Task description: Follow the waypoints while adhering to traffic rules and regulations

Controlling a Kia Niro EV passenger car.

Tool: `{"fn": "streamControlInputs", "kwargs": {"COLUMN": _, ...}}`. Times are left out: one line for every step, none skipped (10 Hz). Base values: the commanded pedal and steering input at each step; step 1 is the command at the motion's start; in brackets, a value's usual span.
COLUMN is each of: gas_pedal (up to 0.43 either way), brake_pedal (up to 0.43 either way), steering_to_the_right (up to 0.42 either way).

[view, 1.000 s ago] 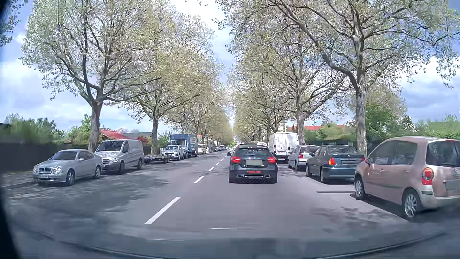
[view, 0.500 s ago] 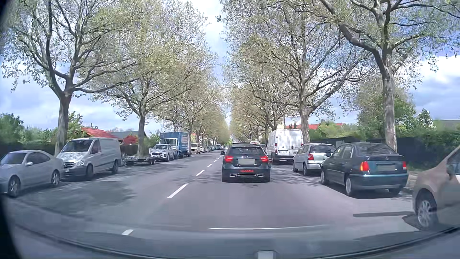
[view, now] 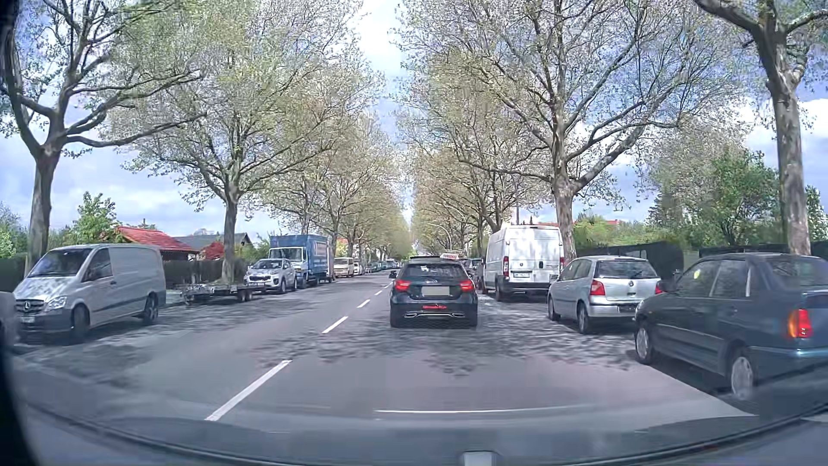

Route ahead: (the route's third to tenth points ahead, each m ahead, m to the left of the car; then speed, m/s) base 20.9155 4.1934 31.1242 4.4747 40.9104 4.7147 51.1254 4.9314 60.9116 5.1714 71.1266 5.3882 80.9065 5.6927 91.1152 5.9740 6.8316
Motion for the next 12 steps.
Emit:
{"fn": "streamControlInputs", "kwargs": {"gas_pedal": 0.130, "brake_pedal": 0.024, "steering_to_the_right": -0.001}}
{"fn": "streamControlInputs", "kwargs": {"gas_pedal": 0.130, "brake_pedal": 0.024, "steering_to_the_right": -0.005}}
{"fn": "streamControlInputs", "kwargs": {"gas_pedal": 0.118, "brake_pedal": 0.024, "steering_to_the_right": -0.009}}
{"fn": "streamControlInputs", "kwargs": {"gas_pedal": 0.118, "brake_pedal": 0.024, "steering_to_the_right": -0.010}}
{"fn": "streamControlInputs", "kwargs": {"gas_pedal": 0.118, "brake_pedal": 0.024, "steering_to_the_right": -0.011}}
{"fn": "streamControlInputs", "kwargs": {"gas_pedal": 0.118, "brake_pedal": 0.024, "steering_to_the_right": -0.011}}
{"fn": "streamControlInputs", "kwargs": {"gas_pedal": 0.150, "brake_pedal": 0.024, "steering_to_the_right": -0.011}}
{"fn": "streamControlInputs", "kwargs": {"gas_pedal": 0.157, "brake_pedal": 0.024, "steering_to_the_right": -0.011}}
{"fn": "streamControlInputs", "kwargs": {"gas_pedal": 0.157, "brake_pedal": 0.024, "steering_to_the_right": -0.012}}
{"fn": "streamControlInputs", "kwargs": {"gas_pedal": 0.157, "brake_pedal": 0.024, "steering_to_the_right": -0.012}}
{"fn": "streamControlInputs", "kwargs": {"gas_pedal": 0.157, "brake_pedal": 0.024, "steering_to_the_right": -0.011}}
{"fn": "streamControlInputs", "kwargs": {"gas_pedal": 0.157, "brake_pedal": 0.024, "steering_to_the_right": -0.012}}
